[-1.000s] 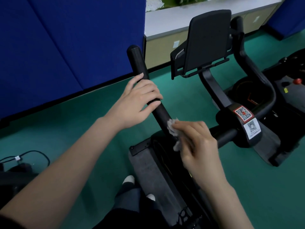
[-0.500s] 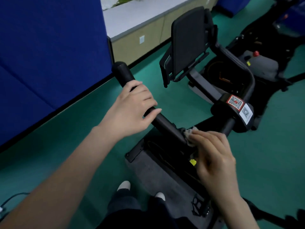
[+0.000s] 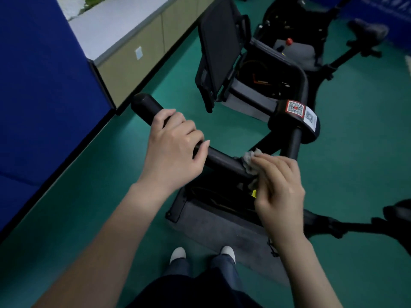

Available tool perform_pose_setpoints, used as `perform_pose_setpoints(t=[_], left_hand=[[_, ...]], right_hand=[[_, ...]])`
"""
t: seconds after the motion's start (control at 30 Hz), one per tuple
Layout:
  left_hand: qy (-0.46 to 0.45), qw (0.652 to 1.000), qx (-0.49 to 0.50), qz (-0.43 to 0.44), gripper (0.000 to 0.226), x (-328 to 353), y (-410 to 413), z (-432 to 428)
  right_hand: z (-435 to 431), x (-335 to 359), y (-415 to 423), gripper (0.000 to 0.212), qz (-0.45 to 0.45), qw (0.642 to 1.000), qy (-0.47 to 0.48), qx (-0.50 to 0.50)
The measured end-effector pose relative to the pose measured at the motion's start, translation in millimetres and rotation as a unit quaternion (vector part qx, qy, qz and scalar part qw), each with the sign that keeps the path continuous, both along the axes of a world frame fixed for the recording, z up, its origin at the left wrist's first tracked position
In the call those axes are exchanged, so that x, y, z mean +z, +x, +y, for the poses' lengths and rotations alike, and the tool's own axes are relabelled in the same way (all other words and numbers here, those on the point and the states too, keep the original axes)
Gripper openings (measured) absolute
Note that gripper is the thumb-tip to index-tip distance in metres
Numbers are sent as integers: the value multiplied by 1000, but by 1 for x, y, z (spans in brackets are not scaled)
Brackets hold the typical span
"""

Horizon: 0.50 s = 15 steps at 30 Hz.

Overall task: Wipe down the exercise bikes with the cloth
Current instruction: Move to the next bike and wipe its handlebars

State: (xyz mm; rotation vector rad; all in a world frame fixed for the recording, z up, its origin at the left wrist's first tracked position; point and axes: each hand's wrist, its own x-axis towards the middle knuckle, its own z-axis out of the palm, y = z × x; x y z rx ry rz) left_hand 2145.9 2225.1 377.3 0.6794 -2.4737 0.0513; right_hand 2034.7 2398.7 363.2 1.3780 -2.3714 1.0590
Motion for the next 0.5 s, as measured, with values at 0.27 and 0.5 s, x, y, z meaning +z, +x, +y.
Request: perform_pose_setpoints(t=[0.27,0.5], left_hand=[[-10,1000,-14,2,25,0,1,-2],[-5,1000,-1,-11,25,0,2,0]], right_hand=[[-83,47,-26,23,-335,907,216,133],[-55,45,-65,21,-341,868,313,180]])
